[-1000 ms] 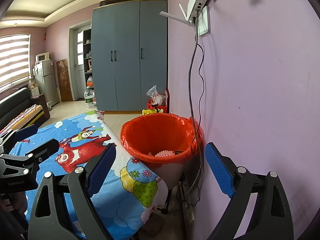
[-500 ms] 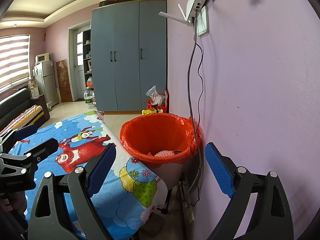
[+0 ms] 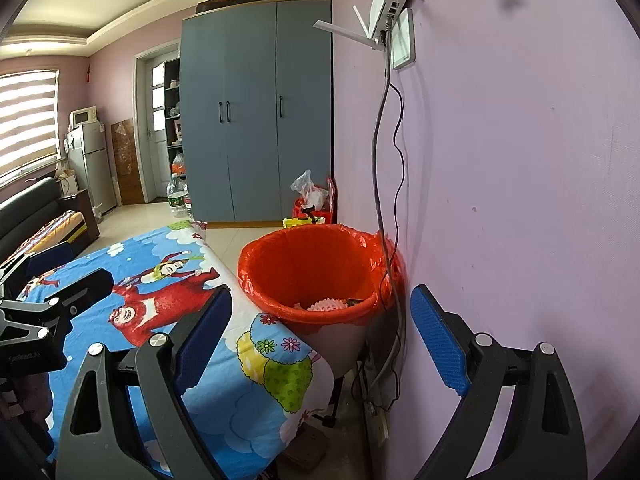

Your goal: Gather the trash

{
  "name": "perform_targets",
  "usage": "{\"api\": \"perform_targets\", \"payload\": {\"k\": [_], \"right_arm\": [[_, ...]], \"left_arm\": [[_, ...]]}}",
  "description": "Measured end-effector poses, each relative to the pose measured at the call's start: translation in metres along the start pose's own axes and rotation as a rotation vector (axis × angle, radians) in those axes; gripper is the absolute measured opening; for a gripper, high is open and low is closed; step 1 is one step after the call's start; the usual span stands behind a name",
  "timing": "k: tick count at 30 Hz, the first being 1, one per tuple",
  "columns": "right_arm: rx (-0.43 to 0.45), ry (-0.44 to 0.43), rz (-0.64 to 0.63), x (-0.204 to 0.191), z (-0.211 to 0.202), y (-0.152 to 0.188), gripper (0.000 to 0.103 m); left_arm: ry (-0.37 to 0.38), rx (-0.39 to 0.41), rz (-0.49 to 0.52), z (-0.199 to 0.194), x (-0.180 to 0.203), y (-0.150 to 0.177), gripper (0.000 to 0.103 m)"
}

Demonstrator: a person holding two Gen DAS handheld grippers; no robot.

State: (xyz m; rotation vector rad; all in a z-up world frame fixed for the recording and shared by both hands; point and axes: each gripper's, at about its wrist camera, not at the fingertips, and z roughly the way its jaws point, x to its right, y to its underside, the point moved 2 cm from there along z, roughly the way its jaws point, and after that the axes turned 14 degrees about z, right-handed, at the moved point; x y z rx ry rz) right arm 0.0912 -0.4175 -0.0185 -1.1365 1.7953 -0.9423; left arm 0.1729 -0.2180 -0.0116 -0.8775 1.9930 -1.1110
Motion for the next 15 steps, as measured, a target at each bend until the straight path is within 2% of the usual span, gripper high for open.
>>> {"api": "perform_targets", "payload": {"k": [10,15], "right_arm": [[0.004,0.004,-0.007,-0.003,-0.003,0.000,0.085],[-0.012,-0.005,-0.024,-0.012,-0.001,0.003,0.085]], "left_arm": [[0.027,-0.028,-0.015,0.005,-0.002,0.007,0.098],[-0.029,-0.041,-0.009,-0.002,-0.017,0.015,0.098]]}}
